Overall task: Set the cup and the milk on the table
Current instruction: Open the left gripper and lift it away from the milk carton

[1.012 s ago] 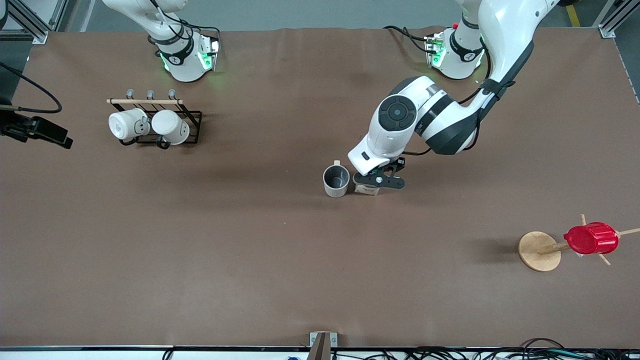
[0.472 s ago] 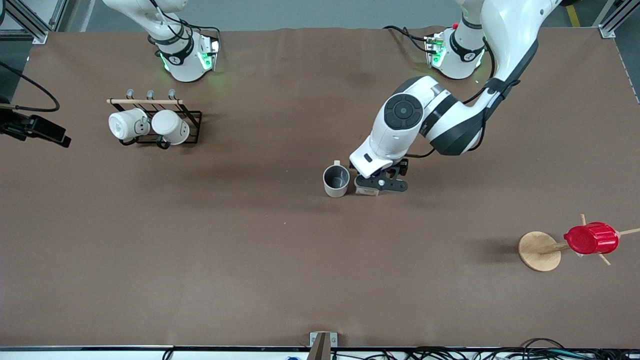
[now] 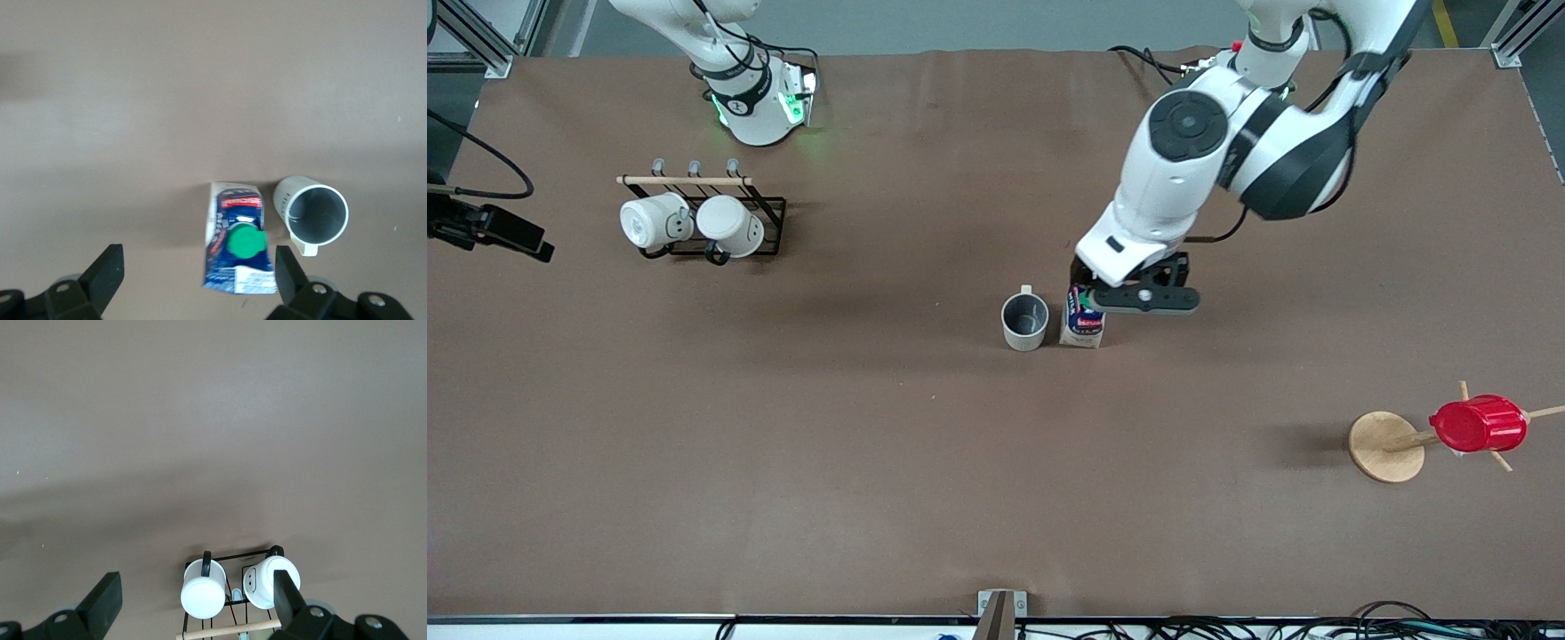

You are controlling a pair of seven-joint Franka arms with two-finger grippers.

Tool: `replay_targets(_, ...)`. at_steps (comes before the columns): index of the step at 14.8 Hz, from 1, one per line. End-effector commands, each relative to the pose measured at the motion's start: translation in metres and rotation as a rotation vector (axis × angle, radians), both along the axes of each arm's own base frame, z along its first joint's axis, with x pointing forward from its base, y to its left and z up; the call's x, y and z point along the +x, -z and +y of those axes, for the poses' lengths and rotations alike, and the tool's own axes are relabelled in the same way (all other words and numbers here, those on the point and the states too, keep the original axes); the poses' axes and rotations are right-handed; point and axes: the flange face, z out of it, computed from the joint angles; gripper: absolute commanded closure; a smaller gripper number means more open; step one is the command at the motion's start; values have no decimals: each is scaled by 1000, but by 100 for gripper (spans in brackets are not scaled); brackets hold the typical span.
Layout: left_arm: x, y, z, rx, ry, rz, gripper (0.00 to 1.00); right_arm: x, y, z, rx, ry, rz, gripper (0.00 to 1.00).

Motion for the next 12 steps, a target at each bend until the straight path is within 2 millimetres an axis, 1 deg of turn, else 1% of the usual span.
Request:
replay_targets(1, 7, -32, 42, 15, -87, -36, 0, -11, -2, 0, 24, -7, 0, 0)
replay_targets(4, 14, -65, 86, 47, -119, -85, 0, -15, -3, 4, 25, -10, 22, 0)
replay_targets(5, 17, -71, 102, 44, -119, -75, 0, -19, -7, 5, 24, -12, 24, 0)
replay_targets(6, 15, -83, 114, 26, -108, -75, 0, -20, -9, 6, 24, -12, 23, 0)
replay_targets(9, 9, -109, 174, -14, -87, -70, 0, -18, -11, -1, 22, -5, 9, 0)
replay_targets(10, 1, -116, 191, -18, -73, -69, 0, -18, -13, -2, 15, -6, 9, 0)
replay_targets(12, -5, -124, 227, -19, -39, -69, 0, -17, -11, -4, 6, -3, 10, 0)
